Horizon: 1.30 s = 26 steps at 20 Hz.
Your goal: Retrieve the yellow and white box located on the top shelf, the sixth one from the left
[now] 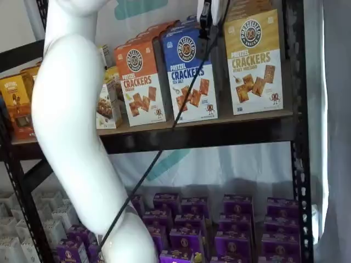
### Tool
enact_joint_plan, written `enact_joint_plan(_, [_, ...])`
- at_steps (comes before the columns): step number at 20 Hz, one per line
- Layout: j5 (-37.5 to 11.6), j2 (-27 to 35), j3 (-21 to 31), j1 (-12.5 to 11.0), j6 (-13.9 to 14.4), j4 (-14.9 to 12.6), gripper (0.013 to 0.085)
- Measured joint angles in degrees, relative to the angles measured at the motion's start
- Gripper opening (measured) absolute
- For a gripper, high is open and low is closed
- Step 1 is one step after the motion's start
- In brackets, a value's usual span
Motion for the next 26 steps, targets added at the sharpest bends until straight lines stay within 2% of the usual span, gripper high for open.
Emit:
enact_joint_plan(1, [-0.5,-0.3,0.4,0.6,0.0,-0.9,0.0850])
enact_joint_plan(2, [-2.3,-1.8,2.5,2.5,0.2,-3.5,0.0850])
enact_joint_plan(3, [-3.4,-2.8,4.0,3.6,0.5,-4.5,0.0850])
enact_joint_plan(6, [-5.0,-4.7,7.2,4.9,1.4,-4.8,0.0850])
enact_joint_plan(10, [-6.5,-6.2,9.6,5.4,2.0,-4.1,0.0850])
enact_joint_plan(16, [-5.4,-5.1,7.9,3.2,2.3,0.3,0.0850])
enact_joint_plan(21, [-4.8,-2.9,4.2,0.5,2.6,5.0,0.0850])
enact_joint_plan(26, [-8.5,-3.3,5.1,-2.2,2.8,10.8,0.0850])
